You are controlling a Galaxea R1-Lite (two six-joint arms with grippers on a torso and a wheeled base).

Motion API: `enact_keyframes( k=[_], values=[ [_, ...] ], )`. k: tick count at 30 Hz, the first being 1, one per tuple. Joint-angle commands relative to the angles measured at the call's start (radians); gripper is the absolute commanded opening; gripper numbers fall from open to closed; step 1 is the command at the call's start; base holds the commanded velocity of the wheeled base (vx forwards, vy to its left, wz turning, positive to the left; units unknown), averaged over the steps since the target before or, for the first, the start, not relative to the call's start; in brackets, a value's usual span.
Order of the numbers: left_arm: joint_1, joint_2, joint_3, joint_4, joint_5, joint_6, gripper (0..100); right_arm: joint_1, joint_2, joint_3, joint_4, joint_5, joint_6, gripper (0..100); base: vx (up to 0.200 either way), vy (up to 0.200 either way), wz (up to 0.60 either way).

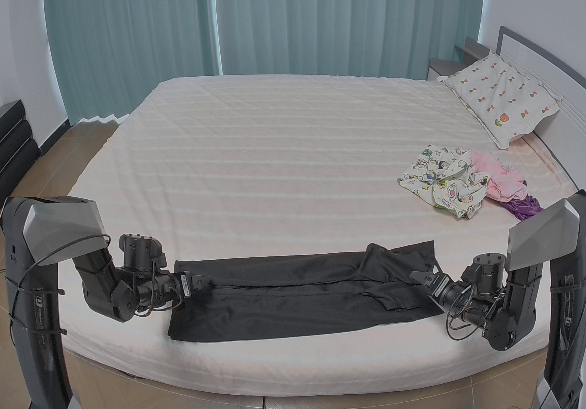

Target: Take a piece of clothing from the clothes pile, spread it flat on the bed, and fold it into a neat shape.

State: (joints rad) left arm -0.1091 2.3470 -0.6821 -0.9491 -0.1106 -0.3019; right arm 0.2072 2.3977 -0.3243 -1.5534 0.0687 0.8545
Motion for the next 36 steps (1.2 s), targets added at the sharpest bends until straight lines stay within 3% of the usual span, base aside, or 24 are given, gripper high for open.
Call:
enact_keyframes(
  k=[1,17,36],
  values=[
    [0.0,0.035,-0.024,0.0,0.0,0.0,100,0.0,0.005,0.001,-0.01,0.0,0.0,100,0.0,0.0,0.0],
    [0.008,0.072,-0.047,-0.005,-0.006,0.024,100,-0.003,0.005,-0.002,-0.01,0.0,0.0,100,0.0,0.0,0.0],
    [0.002,0.075,-0.06,0.001,-0.127,0.063,100,-0.005,0.005,-0.006,-0.01,0.0,0.0,100,0.0,0.0,0.0]
  ],
)
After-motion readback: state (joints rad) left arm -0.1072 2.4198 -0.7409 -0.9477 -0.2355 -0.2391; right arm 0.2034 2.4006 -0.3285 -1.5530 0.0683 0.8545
